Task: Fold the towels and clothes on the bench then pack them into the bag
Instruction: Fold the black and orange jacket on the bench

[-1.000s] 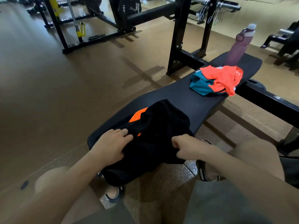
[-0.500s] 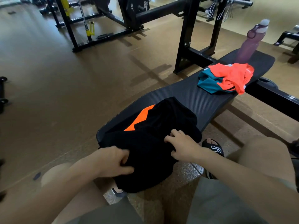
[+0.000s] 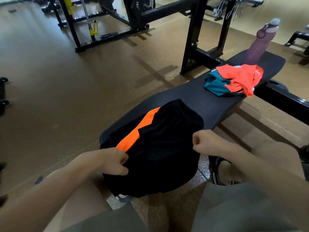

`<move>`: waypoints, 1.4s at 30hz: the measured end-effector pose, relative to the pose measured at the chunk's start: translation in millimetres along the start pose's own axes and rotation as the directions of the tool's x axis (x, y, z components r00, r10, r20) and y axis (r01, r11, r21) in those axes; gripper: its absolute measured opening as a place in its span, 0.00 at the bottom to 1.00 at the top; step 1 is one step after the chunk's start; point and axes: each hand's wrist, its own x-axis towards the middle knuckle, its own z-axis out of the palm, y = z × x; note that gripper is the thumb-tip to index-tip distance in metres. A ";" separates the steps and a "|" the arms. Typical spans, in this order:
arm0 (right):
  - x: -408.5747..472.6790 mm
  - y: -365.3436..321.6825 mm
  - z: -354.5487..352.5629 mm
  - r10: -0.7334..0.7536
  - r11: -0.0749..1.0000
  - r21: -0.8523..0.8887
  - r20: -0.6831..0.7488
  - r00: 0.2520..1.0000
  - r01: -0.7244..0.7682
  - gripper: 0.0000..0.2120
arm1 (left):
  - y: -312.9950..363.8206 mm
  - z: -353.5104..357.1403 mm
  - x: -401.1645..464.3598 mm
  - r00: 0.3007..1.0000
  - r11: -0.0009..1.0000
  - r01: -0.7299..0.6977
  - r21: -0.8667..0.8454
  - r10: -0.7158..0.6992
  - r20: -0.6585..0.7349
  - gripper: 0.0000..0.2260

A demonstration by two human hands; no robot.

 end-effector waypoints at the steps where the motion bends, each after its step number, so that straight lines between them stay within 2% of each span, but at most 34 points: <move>1: -1.1 1.2 -1.7 0.011 0.999 0.046 0.013 1.000 -0.011 0.03 | -4.2 0.5 -3.3 0.995 0.995 0.077 -0.070 -0.072 0.074 0.12; 2: -2.4 -0.5 -2.0 0.011 0.996 0.089 0.011 1.000 -0.012 0.04 | -4.8 -0.3 -4.8 0.990 0.984 0.118 -0.131 -0.107 0.093 0.15; 3: -1.6 -4.5 -0.3 0.004 0.993 0.116 -0.003 1.000 -0.003 0.07 | -2.4 -2.4 -4.0 0.993 0.979 0.119 -0.167 -0.114 0.040 0.18; 4: -0.2 -10.0 2.7 -0.013 0.994 0.113 -0.028 1.000 0.016 0.11 | 1.5 -4.8 -0.9 0.992 0.981 0.093 -0.170 -0.107 -0.074 0.19; 6: 4.8 -23.4 12.0 -0.036 0.998 0.041 -0.084 0.996 0.039 0.21 | 13.0 -5.0 12.3 0.945 0.990 0.011 -0.140 -0.056 -0.322 0.21; 7: 8.5 -29.3 18.6 -0.020 1.000 0.020 -0.099 0.995 0.022 0.29 | 21.6 -3.9 19.1 0.922 0.990 -0.031 -0.136 -0.024 -0.386 0.25; 9: 16.0 -38.3 31.1 0.054 0.997 0.059 -0.110 0.992 -0.048 0.38 | 36.9 4.0 37.0 0.899 0.993 -0.076 -0.095 0.027 -0.437 0.35; 11: 22.5 -42.1 38.7 0.159 0.960 0.255 -0.146 0.976 -0.119 0.38 | 48.0 10.3 53.0 0.888 0.992 -0.029 -0.119 -0.030 -0.459 0.41; 12: 25.1 -42.0 39.9 0.215 0.914 0.383 -0.175 0.961 -0.135 0.35 | 48.8 10.8 59.8 0.877 0.982 0.011 -0.190 -0.101 -0.470 0.40; 14: 25.6 -42.9 36.2 0.295 0.795 0.594 -0.197 0.935 -0.126 0.28 | 44.6 7.7 66.8 0.855 0.950 0.063 -0.307 -0.209 -0.474 0.30; 16: 23.4 -42.2 31.1 0.272 0.682 0.726 -0.136 0.953 -0.091 0.23 | 37.6 -0.2 65.8 0.884 0.906 0.010 -0.423 -0.205 -0.420 0.17; 17: 20.5 -40.5 29.2 0.227 0.667 0.740 -0.095 0.969 -0.084 0.23 | 35.2 -3.8 62.7 0.918 0.864 -0.061 -0.499 -0.149 -0.369 0.12; 19: 14.6 -33.3 25.2 0.140 0.742 0.660 0.023 0.990 -0.120 0.24 | 38.7 -10.7 50.2 0.963 0.764 -0.189 -0.617 0.021 -0.269 0.08; 20: 12.9 -27.7 23.5 0.131 0.805 0.573 0.082 0.988 -0.154 0.25 | 42.5 -12.9 44.7 0.967 0.751 -0.220 -0.622 0.085 -0.240 0.08; 22: 14.1 -12.2 21.0 0.170 0.888 0.407 0.141 0.975 -0.213 0.28 | 48.8 -13.6 41.7 0.959 0.812 -0.243 -0.530 0.119 -0.256 0.06; 24: 17.8 0.3 20.7 0.209 0.912 0.341 0.088 0.974 -0.227 0.32 | 51.5 -14.8 46.6 0.945 0.872 -0.217 -0.439 0.075 -0.317 0.04; 27: 24.7 4.8 25.5 0.205 0.950 0.261 -0.109 0.973 -0.171 0.41 | 46.4 -16.2 55.5 0.966 0.808 -0.128 -0.575 -0.029 -0.256 0.05; 29: 27.7 1.1 27.0 0.173 0.974 0.184 -0.244 0.954 -0.129 0.40 | 43.5 -13.6 60.9 0.968 0.816 -0.101 -0.569 -0.050 -0.245 0.16; 31: 34.1 1.0 26.6 0.137 0.990 0.008 -0.342 0.930 -0.143 0.43 | 44.0 -6.7 67.0 0.952 0.904 -0.079 -0.420 -0.057 -0.302 0.34; 32: 37.4 2.7 25.5 0.138 0.980 -0.087 -0.342 0.930 -0.177 0.45 | 45.3 -2.2 70.2 0.937 0.944 -0.049 -0.327 -0.070 -0.342 0.40; 34: 43.1 7.9 20.6 0.223 0.958 -0.117 -0.272 0.936 -0.263 0.47 | 47.3 6.5 75.7 0.899 0.986 0.028 -0.164 -0.097 -0.426 0.43; 36: 46.4 11.1 13.2 0.299 0.953 0.008 -0.210 0.931 -0.304 0.38 | 47.6 12.0 79.2 0.881 0.994 0.081 -0.077 -0.107 -0.462 0.34; 38: 48.0 11.1 5.7 0.304 0.949 0.153 -0.194 0.933 -0.278 0.24 | 47.3 10.4 78.9 0.858 0.995 0.072 -0.072 -0.099 -0.505 0.20; 40: 46.5 8.3 -4.3 0.270 0.951 0.198 -0.159 0.950 -0.237 0.17 | 46.9 3.5 75.4 0.842 0.991 0.026 -0.133 -0.094 -0.532 0.11; 42: 49.1 6.6 -18.9 0.241 0.955 0.213 -0.156 0.958 -0.206 0.15 | 42.1 -9.1 70.9 0.829 0.968 -0.021 -0.250 -0.123 -0.545 0.09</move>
